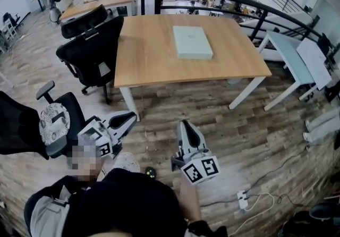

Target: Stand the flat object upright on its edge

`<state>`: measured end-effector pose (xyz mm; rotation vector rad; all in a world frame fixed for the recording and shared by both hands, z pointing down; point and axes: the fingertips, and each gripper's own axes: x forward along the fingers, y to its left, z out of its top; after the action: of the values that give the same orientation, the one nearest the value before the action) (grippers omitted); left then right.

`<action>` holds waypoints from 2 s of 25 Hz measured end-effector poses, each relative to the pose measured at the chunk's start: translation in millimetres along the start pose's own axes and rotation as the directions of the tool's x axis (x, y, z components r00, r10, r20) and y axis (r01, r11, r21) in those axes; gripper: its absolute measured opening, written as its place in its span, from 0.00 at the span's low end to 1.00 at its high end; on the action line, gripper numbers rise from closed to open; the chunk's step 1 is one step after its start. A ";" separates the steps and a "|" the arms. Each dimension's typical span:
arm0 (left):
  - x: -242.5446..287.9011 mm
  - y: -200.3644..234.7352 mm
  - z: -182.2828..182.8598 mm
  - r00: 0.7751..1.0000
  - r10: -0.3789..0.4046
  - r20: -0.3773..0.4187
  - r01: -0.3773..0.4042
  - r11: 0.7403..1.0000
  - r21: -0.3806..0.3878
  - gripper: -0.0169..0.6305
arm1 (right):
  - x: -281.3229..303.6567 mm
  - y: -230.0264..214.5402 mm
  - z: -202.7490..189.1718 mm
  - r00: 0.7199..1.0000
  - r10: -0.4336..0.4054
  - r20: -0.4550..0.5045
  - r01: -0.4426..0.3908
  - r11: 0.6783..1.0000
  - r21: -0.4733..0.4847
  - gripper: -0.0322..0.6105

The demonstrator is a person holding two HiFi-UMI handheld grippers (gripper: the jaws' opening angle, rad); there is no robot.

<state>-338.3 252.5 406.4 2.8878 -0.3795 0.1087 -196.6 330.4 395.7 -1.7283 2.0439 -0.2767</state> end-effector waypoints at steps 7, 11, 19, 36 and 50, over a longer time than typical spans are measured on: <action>-9.1 18.8 -6.6 0.999 0.055 0.002 -0.055 0.998 -0.035 0.09 | 10.0 -3.2 -12.6 1.000 0.016 -0.023 -0.016 1.000 0.021 0.10; 0.5 29.1 -7.0 0.999 0.052 -0.006 -0.052 0.998 -0.047 0.09 | 17.2 -4.8 -12.4 0.999 0.016 -0.034 -0.015 1.000 0.017 0.10; 56.2 43.5 5.1 0.999 -0.039 0.019 0.040 0.998 -0.046 0.09 | 32.9 -36.7 4.4 0.998 -0.038 -0.039 0.037 0.999 -0.027 0.10; 155.7 82.2 20.6 0.988 -0.155 0.013 0.156 0.987 -0.041 0.09 | 77.5 -104.7 32.9 0.993 -0.119 -0.023 0.117 0.990 -0.074 0.10; 193.2 108.9 23.3 0.988 -0.153 0.002 0.153 0.986 -0.072 0.09 | 108.5 -141.4 34.6 0.990 -0.129 -0.049 0.127 0.991 -0.050 0.10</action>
<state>-179.8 97.1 426.7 2.8320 -0.1566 0.0731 -68.6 201.8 403.5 -1.9036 1.9937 -0.3193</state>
